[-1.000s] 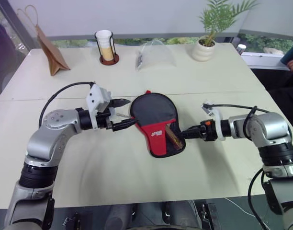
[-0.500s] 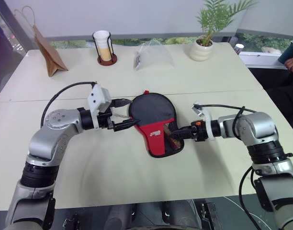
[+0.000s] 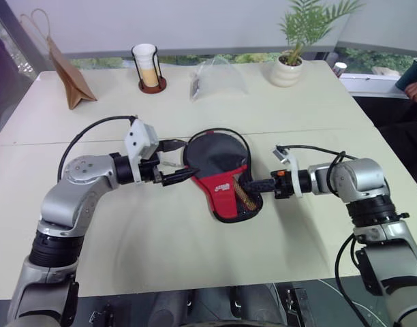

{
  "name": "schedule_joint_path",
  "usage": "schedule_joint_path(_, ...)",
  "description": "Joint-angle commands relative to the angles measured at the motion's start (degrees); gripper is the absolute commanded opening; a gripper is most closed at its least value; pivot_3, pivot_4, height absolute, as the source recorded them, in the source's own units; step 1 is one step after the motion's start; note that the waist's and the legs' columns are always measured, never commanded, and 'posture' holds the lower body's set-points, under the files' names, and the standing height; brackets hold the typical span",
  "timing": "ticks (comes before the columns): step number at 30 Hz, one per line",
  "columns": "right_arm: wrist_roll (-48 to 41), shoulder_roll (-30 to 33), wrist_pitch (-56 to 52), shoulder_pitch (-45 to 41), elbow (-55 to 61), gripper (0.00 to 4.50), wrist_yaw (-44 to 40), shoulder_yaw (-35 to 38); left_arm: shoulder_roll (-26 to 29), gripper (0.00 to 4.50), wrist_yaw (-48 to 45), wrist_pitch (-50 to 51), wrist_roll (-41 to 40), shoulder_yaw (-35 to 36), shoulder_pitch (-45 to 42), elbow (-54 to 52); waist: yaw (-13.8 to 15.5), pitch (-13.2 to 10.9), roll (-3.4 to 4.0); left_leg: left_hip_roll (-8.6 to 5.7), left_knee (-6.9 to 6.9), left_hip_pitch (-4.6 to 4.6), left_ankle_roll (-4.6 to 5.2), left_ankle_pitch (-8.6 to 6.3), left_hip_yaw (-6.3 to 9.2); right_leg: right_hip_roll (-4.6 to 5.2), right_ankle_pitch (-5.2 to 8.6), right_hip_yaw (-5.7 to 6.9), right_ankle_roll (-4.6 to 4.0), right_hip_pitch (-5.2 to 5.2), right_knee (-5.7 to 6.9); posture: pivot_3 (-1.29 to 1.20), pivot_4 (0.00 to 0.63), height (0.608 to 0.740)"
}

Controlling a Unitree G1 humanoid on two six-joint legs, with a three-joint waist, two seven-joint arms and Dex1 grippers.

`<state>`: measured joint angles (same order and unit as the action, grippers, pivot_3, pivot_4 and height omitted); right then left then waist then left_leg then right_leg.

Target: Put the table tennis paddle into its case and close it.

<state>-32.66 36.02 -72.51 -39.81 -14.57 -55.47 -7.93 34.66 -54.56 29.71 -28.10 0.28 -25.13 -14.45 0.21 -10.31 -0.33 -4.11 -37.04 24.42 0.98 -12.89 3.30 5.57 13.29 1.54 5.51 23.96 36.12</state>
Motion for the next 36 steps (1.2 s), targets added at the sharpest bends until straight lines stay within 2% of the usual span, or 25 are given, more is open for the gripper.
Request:
schedule_joint_path(1,0.08,-0.52,-2.67,3.01,1.26,0.07,0.95,-1.82,-0.16,3.98,0.24,-1.17,-0.40,0.24,-0.47,-1.81,0.08,0.00,0.00,0.00,0.00,0.00,0.00,0.00,0.00,0.00,0.00,0.00,0.00,0.00,0.00,0.00,0.150,0.734)
schedule_joint_path(7,-3.17,-0.34,-9.99,8.89,10.39,0.07,3.56,-0.56,-0.41,3.98,-0.06,-1.66,-0.16,-0.27,-0.67,-1.41,0.41,0.01,0.01,0.00,0.03,0.00,0.00,-0.01,0.01,0.01,0.00,0.00,0.00,0.00,-0.01,0.00,0.150,0.734)
schedule_joint_path(14,-8.86,0.74,-19.50,17.63,24.44,0.07,8.03,5.84,-0.76,3.98,-0.13,-2.19,0.01,-0.79,-0.41,-1.27,0.60,0.02,0.00,-0.01,0.05,0.02,0.03,-0.03,0.03,0.04,0.01,0.01,-0.01,-0.03,-0.07,0.00,0.150,0.734)
schedule_joint_path(23,-16.20,6.07,-19.99,25.26,32.89,0.07,11.93,11.48,-0.54,3.98,-1.26,-2.74,0.25,-2.07,-0.06,-1.07,0.64,0.02,0.00,-0.02,0.03,0.03,0.04,-0.05,0.03,0.08,0.12,0.05,-0.18,-0.11,-0.15,0.00,0.150,0.734)
schedule_joint_path(30,-17.84,5.24,-19.95,25.89,34.16,0.07,15.01,14.37,-0.40,3.98,-2.65,-3.59,1.35,-3.41,0.08,-0.39,0.63,0.02,0.00,-0.02,0.02,0.03,0.04,-0.04,0.02,0.08,0.13,0.06,-0.18,-0.13,-0.17,0.00,0.150,0.734)
schedule_joint_path(31,-17.90,5.03,-19.94,25.93,34.28,0.77,15.29,14.61,-0.39,3.98,-2.75,-3.67,1.46,-3.48,0.09,-0.34,0.62,0.02,0.00,-0.02,0.02,0.03,0.04,-0.04,0.02,0.08,0.13,0.06,-0.18,-0.13,-0.17,0.00,0.150,0.734)
schedule_joint_path(33,-18.19,4.47,-19.94,25.69,34.22,1.52,15.93,15.61,-0.30,3.98,-3.01,-3.89,1.64,-3.51,0.26,-0.24,0.57,0.02,0.00,-0.02,0.02,0.03,0.04,-0.04,0.03,0.08,0.13,0.06,-0.19,-0.12,-0.17,0.00,0.150,0.734)
schedule_joint_path(36,-18.97,4.12,-19.81,24.65,33.72,3.05,16.13,17.76,0.18,3.98,-3.42,-4.00,1.74,-3.28,0.78,-0.40,0.54,0.02,0.00,-0.01,0.01,0.01,0.04,-0.04,0.03,0.07,0.13,0.06,-0.18,-0.14,-0.17,0.00,0.150,0.734)
